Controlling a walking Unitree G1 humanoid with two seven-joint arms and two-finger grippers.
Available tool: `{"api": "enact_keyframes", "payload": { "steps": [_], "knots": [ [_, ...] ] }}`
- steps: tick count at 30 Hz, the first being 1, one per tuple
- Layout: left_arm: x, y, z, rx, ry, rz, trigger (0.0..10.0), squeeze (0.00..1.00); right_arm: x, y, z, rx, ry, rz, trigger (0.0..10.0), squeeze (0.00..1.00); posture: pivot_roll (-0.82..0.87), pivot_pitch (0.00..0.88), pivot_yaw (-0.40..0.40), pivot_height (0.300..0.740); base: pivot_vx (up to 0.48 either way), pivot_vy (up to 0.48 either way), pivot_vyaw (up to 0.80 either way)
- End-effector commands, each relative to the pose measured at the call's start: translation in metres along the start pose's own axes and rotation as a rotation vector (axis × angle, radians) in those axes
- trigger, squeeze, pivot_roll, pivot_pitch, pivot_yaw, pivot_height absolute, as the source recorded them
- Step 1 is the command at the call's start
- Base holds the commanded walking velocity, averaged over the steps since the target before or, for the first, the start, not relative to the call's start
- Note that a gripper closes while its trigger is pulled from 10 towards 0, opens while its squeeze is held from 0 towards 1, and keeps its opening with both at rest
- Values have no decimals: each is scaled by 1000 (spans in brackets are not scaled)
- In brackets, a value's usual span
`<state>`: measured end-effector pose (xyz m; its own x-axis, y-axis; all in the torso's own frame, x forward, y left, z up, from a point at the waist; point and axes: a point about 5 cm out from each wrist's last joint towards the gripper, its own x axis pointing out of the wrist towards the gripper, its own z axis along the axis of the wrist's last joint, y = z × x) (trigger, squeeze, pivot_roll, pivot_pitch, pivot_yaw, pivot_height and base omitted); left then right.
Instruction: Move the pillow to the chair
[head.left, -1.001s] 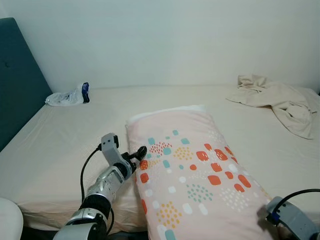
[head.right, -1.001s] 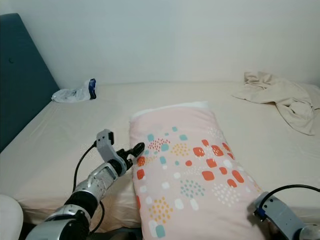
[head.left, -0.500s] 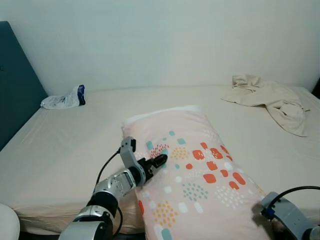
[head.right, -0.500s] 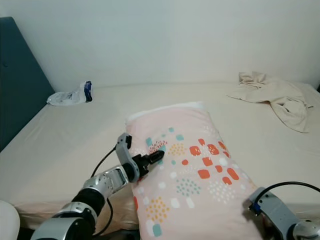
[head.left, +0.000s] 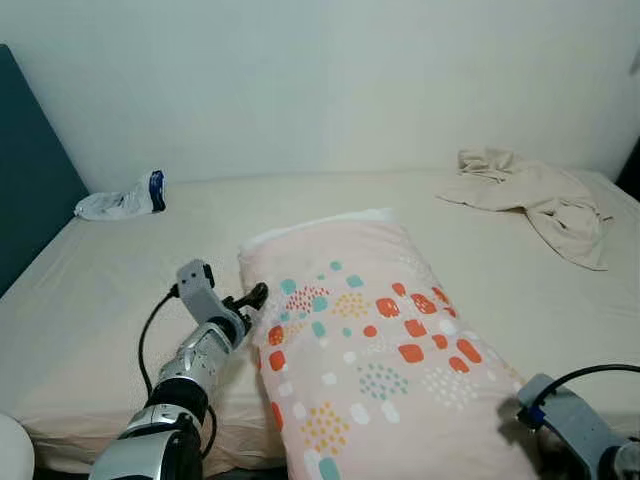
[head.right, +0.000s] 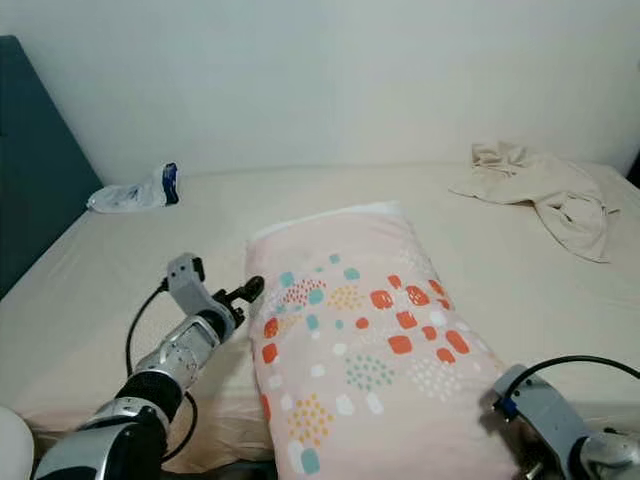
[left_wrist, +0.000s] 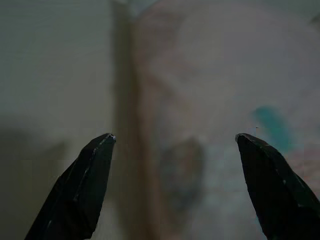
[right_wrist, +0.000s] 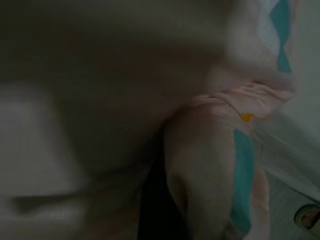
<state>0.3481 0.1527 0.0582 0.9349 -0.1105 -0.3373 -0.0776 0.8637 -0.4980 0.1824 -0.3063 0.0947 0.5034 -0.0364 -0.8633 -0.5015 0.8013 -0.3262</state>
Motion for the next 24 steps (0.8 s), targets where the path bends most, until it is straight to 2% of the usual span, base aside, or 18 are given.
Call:
{"api": "enact_keyframes", "payload": {
  "steps": [1,3,5,6,11,14,15,16,17,22,24],
  "knots": [
    [-4,15,-10,45,43,63,10000,0,1,1,6,-19,-30,-15,0,0,-107,0,82,583,0,0,0],
    [-6,18,-15,35,67,80,10000,0,1,1,7,-17,-36,-15,0,0,-105,0,81,583,0,0,0],
    [-9,18,-35,-134,164,47,10000,0,2,0,9,-16,-47,-18,0,0,-104,0,80,583,0,0,0],
    [-12,12,-48,-235,221,-17,10000,0,1,-1,10,-18,-50,-26,0,0,-105,0,79,583,0,0,0],
    [-15,3,-62,-310,278,-102,10000,0,1,-4,12,-20,-54,-42,0,0,-104,0,79,583,0,0,0],
    [-19,-9,-70,-452,309,-229,10000,0,0,-5,13,-21,-56,-49,0,0,-106,0,78,583,0,0,0],
    [-20,-16,-71,-510,319,-313,10000,0,0,-5,13,-21,-57,-51,0,0,-107,0,79,583,0,0,0],
    [-20,-16,-71,-510,319,-313,10000,0,0,-5,13,-21,-57,-51,0,0,-107,0,79,583,0,0,0],
    [-23,-24,-72,-569,330,-409,10000,0,0,-6,13,-19,-58,-55,0,0,-107,0,79,583,0,0,0],
    [-27,-34,-78,-600,363,-494,10000,0,0,-7,14,-13,-63,-60,0,0,-107,0,80,583,0,0,0],
    [-31,-43,-89,-606,397,-533,10000,0,-1,-7,16,-9,-72,-66,0,0,-110,0,82,583,0,0,0]
  ]
}}
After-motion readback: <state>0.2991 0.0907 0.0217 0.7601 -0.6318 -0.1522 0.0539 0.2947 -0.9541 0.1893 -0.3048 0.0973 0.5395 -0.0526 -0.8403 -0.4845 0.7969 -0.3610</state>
